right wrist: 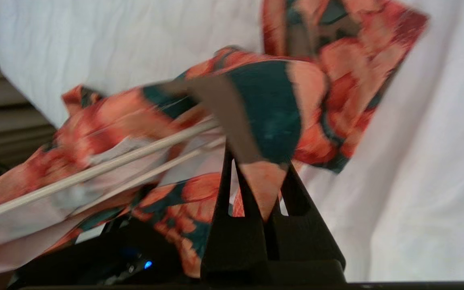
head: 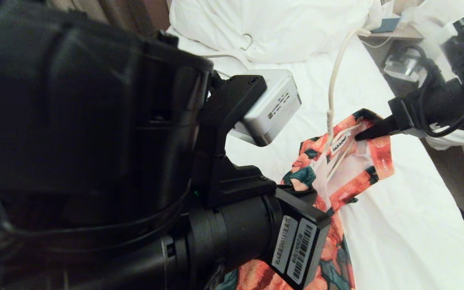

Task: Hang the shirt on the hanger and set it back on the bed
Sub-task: Hook the other side of the shirt onto the hanger

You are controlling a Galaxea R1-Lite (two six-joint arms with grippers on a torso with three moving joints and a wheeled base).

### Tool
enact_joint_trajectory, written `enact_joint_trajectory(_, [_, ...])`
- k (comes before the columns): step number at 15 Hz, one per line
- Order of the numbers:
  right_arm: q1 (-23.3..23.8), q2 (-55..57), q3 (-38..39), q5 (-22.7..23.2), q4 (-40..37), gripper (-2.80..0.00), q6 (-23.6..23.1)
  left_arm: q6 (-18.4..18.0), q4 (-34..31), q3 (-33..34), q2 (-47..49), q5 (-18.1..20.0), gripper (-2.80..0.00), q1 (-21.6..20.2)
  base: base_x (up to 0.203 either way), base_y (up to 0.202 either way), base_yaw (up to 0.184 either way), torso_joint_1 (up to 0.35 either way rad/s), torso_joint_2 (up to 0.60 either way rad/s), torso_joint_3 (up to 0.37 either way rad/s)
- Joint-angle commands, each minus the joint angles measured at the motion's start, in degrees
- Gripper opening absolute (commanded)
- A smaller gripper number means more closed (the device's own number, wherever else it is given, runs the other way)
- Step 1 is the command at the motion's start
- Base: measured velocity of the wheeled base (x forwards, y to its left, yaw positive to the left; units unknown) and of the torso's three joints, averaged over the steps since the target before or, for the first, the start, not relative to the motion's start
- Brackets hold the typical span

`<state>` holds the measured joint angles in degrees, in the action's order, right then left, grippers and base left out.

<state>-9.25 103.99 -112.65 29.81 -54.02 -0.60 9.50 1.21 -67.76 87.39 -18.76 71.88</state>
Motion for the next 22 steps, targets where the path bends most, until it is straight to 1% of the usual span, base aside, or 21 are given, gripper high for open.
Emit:
enact_joint_trajectory(1, [-0.81, -1.11, -0.02, 0.25, -0.54, -2.80, -0.02, 0.08, 0.11, -0.01, 0.41, -0.14, -2.80, 0.02, 0.000, 0.000, 0.000, 0.000, 0.00, 0.000])
enact_joint_trajectory(3, [-1.68, -1.53, -0.02, 0.25, -1.13, -2.80, 0.46, 0.17, 0.11, -0.01, 0.41, -0.14, -2.80, 0.02, 0.000, 0.000, 0.000, 0.000, 0.00, 0.000])
enact_joint_trajectory(4, [-2.40, -1.96, -0.02, 0.25, -1.09, -2.80, 1.45, 0.14, 0.11, -0.09, 0.41, -0.14, -2.80, 0.02, 0.000, 0.000, 0.000, 0.000, 0.00, 0.000])
enact_joint_trajectory(7, [-4.56, -2.85, 0.06, 0.25, -1.43, -2.80, 1.98, 0.17, 0.11, -0.01, 0.41, -0.05, -2.80, 0.02, 0.000, 0.000, 0.000, 0.000, 0.00, 0.000])
enact_joint_trajectory(9, [-6.18, -3.25, 0.14, 0.27, -1.53, -2.80, 3.87, 0.17, 0.11, -0.10, 0.41, -0.05, -2.80, 0.02, 0.000, 0.000, 0.000, 0.000, 0.00, 0.000])
enact_joint_trajectory(12, [-7.84, -4.10, 0.27, 0.60, -2.94, -2.80, 4.31, 0.17, 0.11, -0.18, 0.41, -0.14, -2.80, 0.02, 0.000, 0.000, 0.000, 0.000, 0.00, 0.000])
enact_joint_trajectory(14, [-9.62, -5.11, 0.30, 0.68, -3.78, -2.80, 5.82, 0.17, 0.25, -0.18, 0.41, -0.14, -2.80, 0.02, 0.000, 0.000, 0.000, 0.000, 0.00, 0.000])
enact_joint_trajectory(20, [-12.28, -7.21, 0.33, 0.78, -6.71, -2.80, 6.84, 0.43, 1.17, -0.18, 0.73, 0.03, -2.80, -0.02, 0.000, 0.000, 0.000, 0.000, 0.00, 0.000])
enact_joint_trajectory(22, [-13.22, -7.77, 0.30, 0.78, -6.73, -2.80, 7.95, 0.57, 3.28, -0.11, 1.39, -0.02, -2.80, -0.06, 0.000, 0.000, 0.000, 0.000, 0.00, 0.000])
